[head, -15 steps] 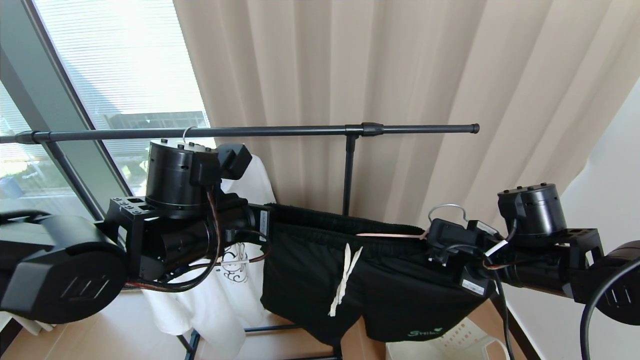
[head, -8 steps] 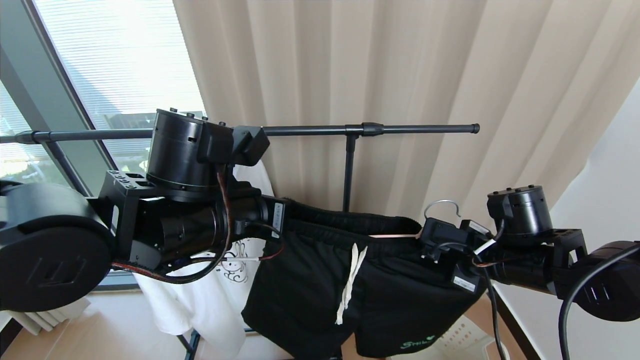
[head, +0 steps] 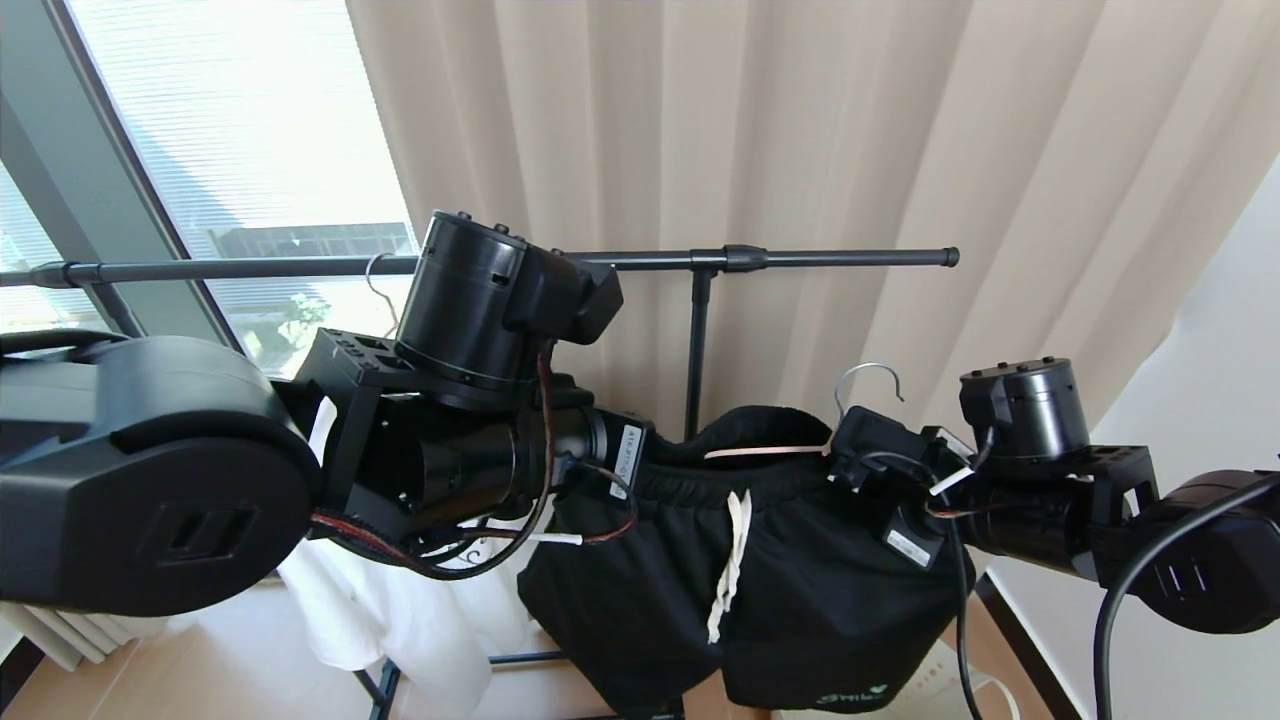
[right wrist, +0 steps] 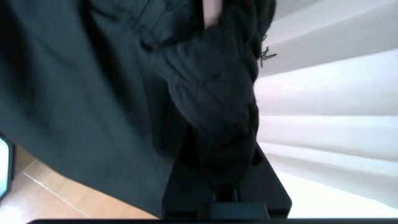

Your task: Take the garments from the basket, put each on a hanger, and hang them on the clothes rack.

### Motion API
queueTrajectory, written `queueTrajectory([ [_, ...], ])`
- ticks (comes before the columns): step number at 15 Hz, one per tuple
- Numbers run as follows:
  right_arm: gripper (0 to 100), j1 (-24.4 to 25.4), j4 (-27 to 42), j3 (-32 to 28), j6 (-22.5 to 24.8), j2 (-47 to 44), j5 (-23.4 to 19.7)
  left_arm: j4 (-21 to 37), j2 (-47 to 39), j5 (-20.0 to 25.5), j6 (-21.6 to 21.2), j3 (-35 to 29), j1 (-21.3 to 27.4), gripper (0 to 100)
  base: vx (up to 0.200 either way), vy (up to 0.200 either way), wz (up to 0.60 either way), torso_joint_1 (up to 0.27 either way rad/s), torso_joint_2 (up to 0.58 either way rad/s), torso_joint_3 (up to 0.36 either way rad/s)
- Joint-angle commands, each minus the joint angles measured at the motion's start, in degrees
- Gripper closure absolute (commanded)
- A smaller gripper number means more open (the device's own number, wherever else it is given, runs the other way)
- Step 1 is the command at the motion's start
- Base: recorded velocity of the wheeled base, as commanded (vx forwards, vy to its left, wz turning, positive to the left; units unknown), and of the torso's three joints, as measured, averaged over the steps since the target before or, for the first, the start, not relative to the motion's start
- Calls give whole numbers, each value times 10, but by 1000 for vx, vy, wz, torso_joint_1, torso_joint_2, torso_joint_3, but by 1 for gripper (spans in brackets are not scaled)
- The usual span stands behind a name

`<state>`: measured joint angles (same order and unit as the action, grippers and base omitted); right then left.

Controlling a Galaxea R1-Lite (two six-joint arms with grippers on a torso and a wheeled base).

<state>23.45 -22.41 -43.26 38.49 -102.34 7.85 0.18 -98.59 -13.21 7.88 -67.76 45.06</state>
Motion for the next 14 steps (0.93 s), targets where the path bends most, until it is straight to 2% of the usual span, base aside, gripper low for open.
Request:
queueTrajectory([
  [1, 100, 1, 0, 5, 13, -3, 19, 2, -6, 0, 0, -7, -2, 100, 0, 0, 0, 0, 0, 0],
  [2, 100, 0, -2, 6, 31, -15, 35, 3, -3, 0, 0, -8, -6, 100, 0, 0, 0, 0, 0, 0],
  [6, 100, -1, -2, 5, 35, -35, 51, 10, 20, 0, 0, -14, -27, 100, 0, 0, 0, 0, 0, 0],
  [10, 100, 1, -26, 0, 31, -35, 47, 13, 17, 0, 4, -11, -17, 100, 0, 0, 0, 0, 0, 0],
  [11, 100, 4, -48, 1, 19, -33, 45, 13, 16, 0, 5, -4, -14, 100, 0, 0, 0, 0, 0, 0],
  [14, 100, 35, -54, -16, -50, -34, 49, 17, 16, 0, 5, 22, -1, 100, 0, 0, 0, 0, 0, 0],
])
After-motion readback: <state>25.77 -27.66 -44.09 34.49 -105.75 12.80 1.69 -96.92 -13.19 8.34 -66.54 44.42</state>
